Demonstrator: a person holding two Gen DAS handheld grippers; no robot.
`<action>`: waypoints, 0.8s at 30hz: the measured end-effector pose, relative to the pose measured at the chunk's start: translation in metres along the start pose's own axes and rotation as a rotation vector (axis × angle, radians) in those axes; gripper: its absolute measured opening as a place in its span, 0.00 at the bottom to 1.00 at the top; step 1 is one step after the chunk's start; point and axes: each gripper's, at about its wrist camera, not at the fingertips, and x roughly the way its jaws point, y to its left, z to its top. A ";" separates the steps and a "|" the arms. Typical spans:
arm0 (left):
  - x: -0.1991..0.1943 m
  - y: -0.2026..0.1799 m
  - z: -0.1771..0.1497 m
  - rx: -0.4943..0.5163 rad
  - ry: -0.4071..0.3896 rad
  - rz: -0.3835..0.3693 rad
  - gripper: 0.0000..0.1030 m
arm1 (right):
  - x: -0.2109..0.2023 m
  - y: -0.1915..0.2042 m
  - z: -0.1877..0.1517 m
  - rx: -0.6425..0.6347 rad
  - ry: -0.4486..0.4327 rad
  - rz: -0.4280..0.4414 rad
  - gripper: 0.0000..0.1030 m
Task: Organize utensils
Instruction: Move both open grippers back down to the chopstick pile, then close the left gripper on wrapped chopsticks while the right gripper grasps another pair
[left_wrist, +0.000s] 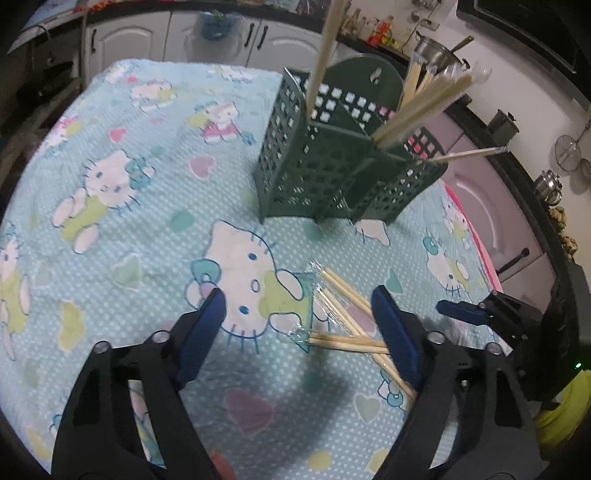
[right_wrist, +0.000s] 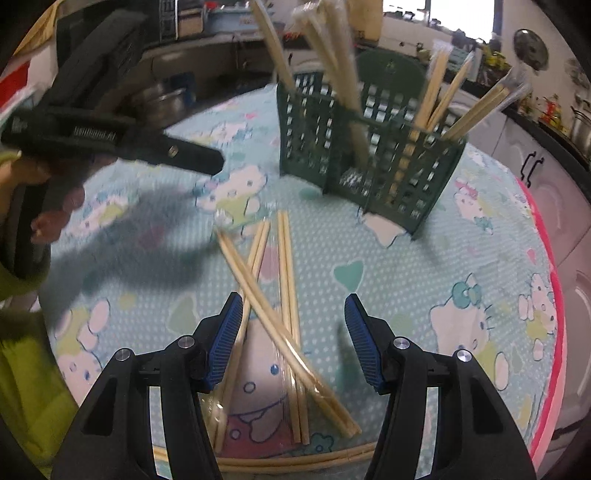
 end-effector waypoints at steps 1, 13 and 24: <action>0.002 0.000 0.000 -0.001 0.006 -0.003 0.64 | 0.002 0.000 -0.001 -0.005 0.006 0.000 0.54; 0.035 -0.005 0.005 -0.017 0.093 -0.048 0.44 | 0.018 0.007 -0.005 -0.067 0.045 0.022 0.53; 0.053 0.007 0.012 -0.099 0.142 -0.122 0.28 | 0.027 0.003 0.002 -0.083 0.074 0.031 0.41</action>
